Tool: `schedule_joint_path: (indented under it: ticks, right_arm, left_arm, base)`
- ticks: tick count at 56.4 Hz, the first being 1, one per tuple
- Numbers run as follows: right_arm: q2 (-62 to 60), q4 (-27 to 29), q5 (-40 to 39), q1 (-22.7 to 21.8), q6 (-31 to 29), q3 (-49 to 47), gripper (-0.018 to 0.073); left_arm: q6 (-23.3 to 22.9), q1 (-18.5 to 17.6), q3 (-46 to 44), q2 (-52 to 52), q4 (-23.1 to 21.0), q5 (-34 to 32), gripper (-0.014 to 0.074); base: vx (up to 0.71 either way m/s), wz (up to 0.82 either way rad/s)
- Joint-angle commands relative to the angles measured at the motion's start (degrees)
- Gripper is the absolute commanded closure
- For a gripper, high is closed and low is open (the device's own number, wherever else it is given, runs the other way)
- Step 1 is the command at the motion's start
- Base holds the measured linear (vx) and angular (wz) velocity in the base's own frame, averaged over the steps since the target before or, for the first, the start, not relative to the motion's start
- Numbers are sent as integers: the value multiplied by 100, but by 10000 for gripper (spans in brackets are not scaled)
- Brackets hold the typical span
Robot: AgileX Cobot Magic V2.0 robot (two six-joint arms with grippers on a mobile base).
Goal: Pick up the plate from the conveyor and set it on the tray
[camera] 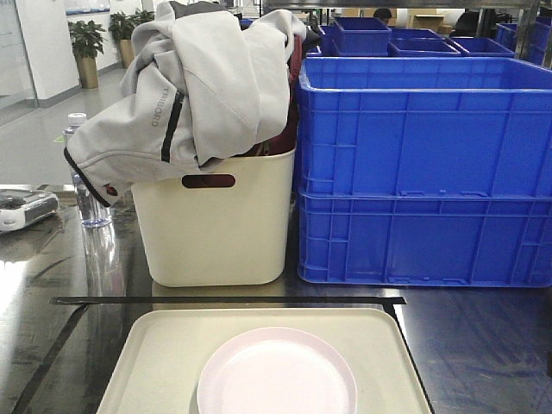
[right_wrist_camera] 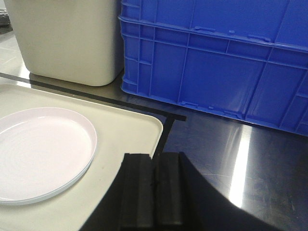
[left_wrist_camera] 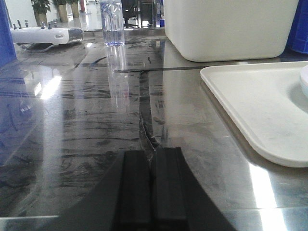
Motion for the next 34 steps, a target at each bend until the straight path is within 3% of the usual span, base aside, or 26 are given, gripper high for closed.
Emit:
schedule_joint_path:
  ticks: [1, 9, 23, 34]
  right_arm:
    - [3, -10, -488, -30, -18, -164, 568]
    - [-240, -58, -761, -163, -7, 340, 568]
    - [-2097, -50, -2426, -1418, 448, 2779, 568]
    - [-3557, -88, -2569, -1736, 448, 3790, 568]
  left_arm:
    - [-32, 6, 156, -47, 1, -454, 594]
    - [-32, 6, 156, -47, 1, -454, 594]
    - [-32, 6, 156, -47, 1, -454, 594]
    - [-32, 6, 156, -47, 1, -454, 594]
  base:
    - [0, 0]
    - [0, 0]
    - [0, 0]
    - [0, 0]
